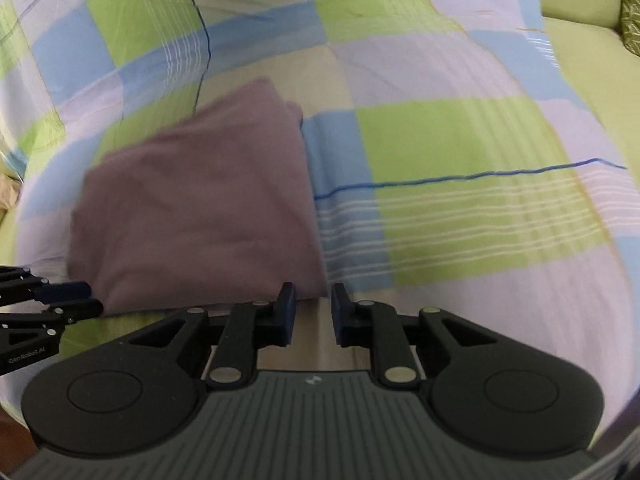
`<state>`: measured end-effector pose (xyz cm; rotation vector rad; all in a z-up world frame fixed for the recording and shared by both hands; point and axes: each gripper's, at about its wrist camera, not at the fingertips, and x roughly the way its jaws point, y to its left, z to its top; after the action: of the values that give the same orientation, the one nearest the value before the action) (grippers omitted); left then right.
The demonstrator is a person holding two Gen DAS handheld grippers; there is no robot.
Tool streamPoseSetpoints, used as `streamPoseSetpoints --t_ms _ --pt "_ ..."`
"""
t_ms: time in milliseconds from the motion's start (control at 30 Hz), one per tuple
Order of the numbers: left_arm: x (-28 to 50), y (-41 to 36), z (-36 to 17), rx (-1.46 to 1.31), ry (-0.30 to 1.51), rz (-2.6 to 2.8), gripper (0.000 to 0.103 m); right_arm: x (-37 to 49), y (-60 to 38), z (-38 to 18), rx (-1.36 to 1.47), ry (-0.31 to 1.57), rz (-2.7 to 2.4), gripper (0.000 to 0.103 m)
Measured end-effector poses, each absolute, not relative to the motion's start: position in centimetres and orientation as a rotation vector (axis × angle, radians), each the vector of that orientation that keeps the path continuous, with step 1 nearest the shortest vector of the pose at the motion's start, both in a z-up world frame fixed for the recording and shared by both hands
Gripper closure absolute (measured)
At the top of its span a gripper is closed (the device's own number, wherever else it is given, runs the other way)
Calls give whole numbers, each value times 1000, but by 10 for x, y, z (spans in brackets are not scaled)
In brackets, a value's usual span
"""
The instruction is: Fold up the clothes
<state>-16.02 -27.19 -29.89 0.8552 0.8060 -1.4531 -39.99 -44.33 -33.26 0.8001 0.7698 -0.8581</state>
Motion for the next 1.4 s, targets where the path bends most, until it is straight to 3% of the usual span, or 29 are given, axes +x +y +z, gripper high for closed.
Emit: streamPoseSetpoints --t_ms 133,267,400,667,833,900,1100,1233,1400 --pt "-171 -310 -269 809 740 -1474 77 -401 -487 -316 908 625 -785 79" --pt "-181 -374 -285 765 805 -1425 77 -398 -550 -330 932 577 -676 79" --pt "-201 -397 -306 774 784 -1349 77 -392 -603 -349 901 618 -635 89" --pt "-189 -412 -298 770 752 -1350 74 -353 -548 -352 654 712 -433 91" --pt "-175 -448 -275 848 770 -1514 53 -352 -503 -329 436 688 -451 91" --pt "-178 -454 -276 900 778 -1542 50 -355 -498 -327 428 683 -435 91" --pt "-187 -418 -297 932 651 -1312 52 -369 -508 -333 565 680 -380 87" --pt "-193 -394 -303 866 678 -1224 51 -384 -547 -347 848 554 -366 78" --pt "-198 -387 -321 868 714 -1186 51 -391 -602 -387 1244 400 -276 78"
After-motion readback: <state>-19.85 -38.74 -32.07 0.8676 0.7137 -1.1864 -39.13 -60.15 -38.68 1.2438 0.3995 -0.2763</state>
